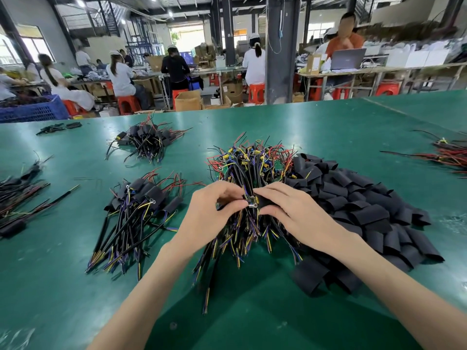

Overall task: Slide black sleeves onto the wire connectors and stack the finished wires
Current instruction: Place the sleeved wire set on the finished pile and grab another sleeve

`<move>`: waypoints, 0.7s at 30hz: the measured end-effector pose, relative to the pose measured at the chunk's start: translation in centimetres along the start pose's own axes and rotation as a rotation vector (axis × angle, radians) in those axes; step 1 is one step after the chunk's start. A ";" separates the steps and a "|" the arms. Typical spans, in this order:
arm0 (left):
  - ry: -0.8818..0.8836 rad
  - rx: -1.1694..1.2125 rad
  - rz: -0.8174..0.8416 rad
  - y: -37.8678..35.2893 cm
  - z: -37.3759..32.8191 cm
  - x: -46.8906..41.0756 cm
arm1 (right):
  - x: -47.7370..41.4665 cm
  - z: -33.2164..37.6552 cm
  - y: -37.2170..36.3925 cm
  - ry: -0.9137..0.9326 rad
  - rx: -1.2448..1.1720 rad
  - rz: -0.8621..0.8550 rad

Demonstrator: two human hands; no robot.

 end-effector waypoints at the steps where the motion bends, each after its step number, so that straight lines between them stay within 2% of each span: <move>1: 0.016 -0.012 0.009 -0.1 0.1 0.0 | 0.0 0.0 -0.1 0.001 0.002 0.007; 7: 0.061 0.008 0.024 -0.9 0.4 0.2 | 0.2 0.2 -0.4 0.008 0.011 0.024; 21: -0.036 -0.014 -0.008 -1.2 -0.2 0.2 | 0.3 1.6 -1.2 0.081 0.139 0.043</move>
Point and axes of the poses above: each hand's wrist, its own x-axis away from the middle knuckle, its own y-axis out of the back of the hand, z = x × y, the point moved 7 cm from there along -x, towards the middle knuckle, and after that the axes turned 7 degrees about z, right-handed, at the moved point
